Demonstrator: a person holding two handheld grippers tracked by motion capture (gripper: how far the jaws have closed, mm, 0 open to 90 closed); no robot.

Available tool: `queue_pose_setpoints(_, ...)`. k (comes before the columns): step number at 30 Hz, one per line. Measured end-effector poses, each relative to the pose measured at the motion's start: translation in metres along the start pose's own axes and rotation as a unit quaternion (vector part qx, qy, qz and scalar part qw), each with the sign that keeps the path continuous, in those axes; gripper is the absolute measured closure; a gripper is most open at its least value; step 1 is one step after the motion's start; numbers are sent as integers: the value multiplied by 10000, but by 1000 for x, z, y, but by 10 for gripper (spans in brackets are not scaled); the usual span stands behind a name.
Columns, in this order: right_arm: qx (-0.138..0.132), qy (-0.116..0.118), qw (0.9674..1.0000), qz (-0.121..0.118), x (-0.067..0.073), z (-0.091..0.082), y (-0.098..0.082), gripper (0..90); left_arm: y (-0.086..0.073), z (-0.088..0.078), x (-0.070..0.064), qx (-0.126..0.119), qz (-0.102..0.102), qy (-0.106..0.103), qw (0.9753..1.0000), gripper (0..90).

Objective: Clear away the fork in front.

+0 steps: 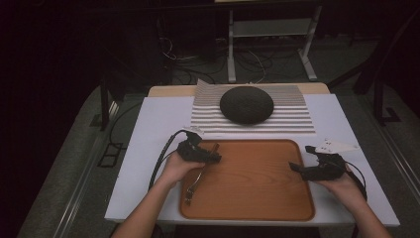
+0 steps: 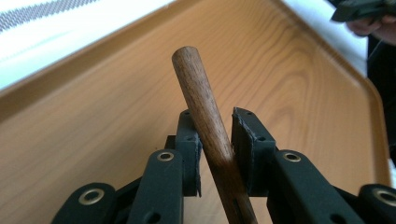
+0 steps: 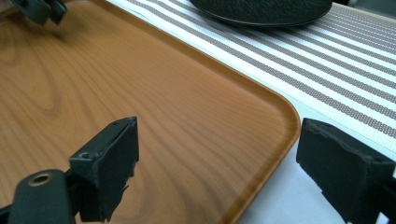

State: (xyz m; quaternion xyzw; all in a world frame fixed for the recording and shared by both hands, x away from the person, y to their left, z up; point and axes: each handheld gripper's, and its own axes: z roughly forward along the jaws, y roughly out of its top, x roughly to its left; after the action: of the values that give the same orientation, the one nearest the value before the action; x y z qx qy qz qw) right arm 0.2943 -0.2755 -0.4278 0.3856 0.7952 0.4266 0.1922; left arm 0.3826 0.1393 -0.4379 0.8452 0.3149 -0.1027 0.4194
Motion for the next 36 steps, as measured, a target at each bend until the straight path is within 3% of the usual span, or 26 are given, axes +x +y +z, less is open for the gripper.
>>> queue_pose_setpoints(6,25,16,10000,-9,1,1,0,129,-3,7,2,205,97,166,9996,708)
queue_pose_setpoints(12,32,40,10000,-15,1,1,0,130,-5,7,3,23,208,252,9995,642)
queue_pose_setpoints(23,32,41,10000,-20,0,1,0,131,-4,2,2,15,325,490,9983,555)
queue_pose_setpoints(27,25,43,10000,-16,-1,1,-1,131,-3,-7,-3,-104,396,486,9980,648)
queue_pose_setpoints(31,19,68,10000,20,-2,0,-2,131,-1,-15,-16,-221,494,371,9978,825)
queue_pose_setpoints(33,19,80,10000,15,-3,0,-2,131,0,-15,-25,-142,632,339,9973,896)
queue_pose_setpoints(36,40,94,9999,2,-3,-1,-3,131,-3,-9,-38,76,866,361,9956,898)
